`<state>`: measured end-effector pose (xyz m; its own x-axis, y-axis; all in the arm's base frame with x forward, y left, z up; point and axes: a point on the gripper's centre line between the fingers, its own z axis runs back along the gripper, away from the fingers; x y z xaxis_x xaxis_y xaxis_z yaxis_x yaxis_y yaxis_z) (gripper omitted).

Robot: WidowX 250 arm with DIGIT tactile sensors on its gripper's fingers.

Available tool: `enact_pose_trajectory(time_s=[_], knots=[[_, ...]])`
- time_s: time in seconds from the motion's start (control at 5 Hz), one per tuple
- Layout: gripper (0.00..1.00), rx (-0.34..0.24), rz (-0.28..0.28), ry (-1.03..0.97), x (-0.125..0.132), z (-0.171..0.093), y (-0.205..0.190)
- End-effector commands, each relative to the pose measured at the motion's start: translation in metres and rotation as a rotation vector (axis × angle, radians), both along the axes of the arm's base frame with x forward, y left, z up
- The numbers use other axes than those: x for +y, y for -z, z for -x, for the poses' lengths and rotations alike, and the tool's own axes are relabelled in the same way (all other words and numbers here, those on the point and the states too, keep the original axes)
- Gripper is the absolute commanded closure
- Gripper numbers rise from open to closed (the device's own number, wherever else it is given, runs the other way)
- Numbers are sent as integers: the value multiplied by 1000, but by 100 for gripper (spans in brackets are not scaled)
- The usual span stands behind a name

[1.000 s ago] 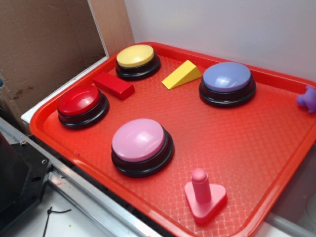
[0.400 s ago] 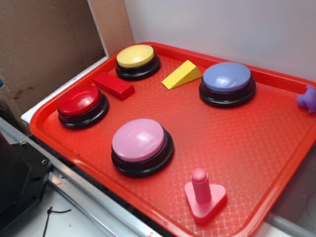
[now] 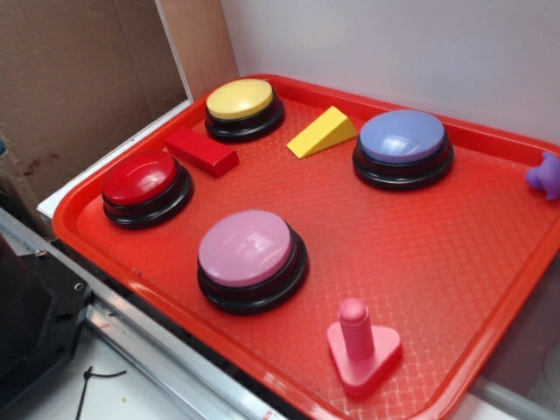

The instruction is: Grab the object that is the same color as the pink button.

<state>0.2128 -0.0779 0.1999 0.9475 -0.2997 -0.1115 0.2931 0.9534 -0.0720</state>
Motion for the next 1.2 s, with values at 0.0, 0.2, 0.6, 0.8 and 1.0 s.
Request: enact_pose_trajectory(time_s=[0.0,0.2,0.6,0.8,1.0], knots=[[0,-37,-58,409,-92,116,-12],[0,-65,-22,445,-99,127,-14],[0,-65,-22,445,-99,127,-14],[0,-82,-80,513,-103,102,16],[0,-65,-97,500,-109,76,40]])
